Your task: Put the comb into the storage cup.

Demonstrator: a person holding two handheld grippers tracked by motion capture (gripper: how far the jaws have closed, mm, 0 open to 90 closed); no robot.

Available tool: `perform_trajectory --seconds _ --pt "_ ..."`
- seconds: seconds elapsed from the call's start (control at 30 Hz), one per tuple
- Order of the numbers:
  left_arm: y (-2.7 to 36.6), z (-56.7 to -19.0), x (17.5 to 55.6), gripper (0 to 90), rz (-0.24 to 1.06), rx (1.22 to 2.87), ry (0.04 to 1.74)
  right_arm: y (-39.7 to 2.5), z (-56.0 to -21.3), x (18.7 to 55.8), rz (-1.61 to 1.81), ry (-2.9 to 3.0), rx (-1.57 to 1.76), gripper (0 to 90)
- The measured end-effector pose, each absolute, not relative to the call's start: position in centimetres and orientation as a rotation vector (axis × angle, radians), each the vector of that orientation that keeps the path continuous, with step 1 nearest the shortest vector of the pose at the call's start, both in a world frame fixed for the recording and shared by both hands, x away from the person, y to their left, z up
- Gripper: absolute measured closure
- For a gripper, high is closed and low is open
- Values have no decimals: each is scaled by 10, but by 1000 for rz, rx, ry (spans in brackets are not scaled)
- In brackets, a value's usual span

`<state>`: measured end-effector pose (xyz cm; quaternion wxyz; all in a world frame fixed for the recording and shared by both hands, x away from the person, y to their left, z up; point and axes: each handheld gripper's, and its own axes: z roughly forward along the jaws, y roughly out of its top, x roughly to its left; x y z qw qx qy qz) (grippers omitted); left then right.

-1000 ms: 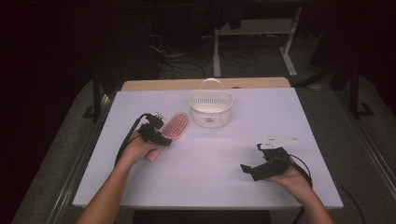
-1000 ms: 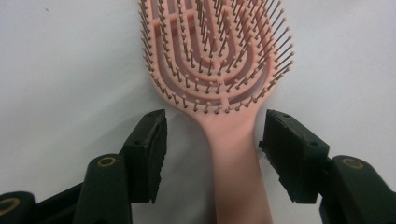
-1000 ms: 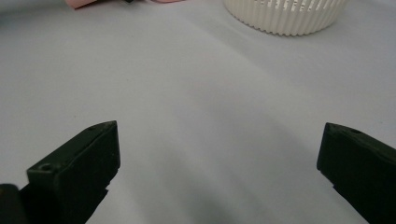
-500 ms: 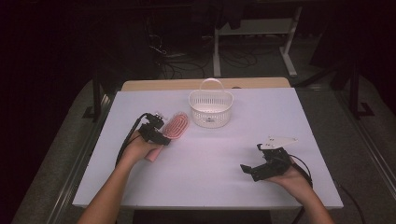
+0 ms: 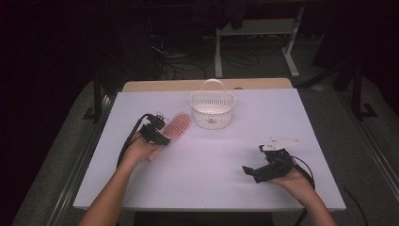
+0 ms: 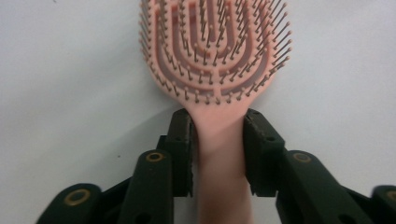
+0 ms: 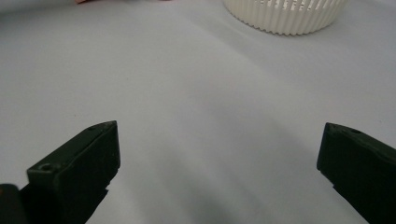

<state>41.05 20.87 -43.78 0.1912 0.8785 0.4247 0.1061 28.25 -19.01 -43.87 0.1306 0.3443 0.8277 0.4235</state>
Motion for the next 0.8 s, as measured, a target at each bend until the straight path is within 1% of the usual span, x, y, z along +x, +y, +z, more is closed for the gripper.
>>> perform_trajectory --seconds 0.03,0.3,0.8 --pt "209 -438 411 692 294 2467 1192 -190 -439 282 1230 2404 1003 0" --pt "208 -438 410 701 312 2473 1182 -190 -439 282 1231 2404 1004 0" --pt "214 -437 408 705 311 2474 1156 -192 -438 282 1233 2400 1006 0"
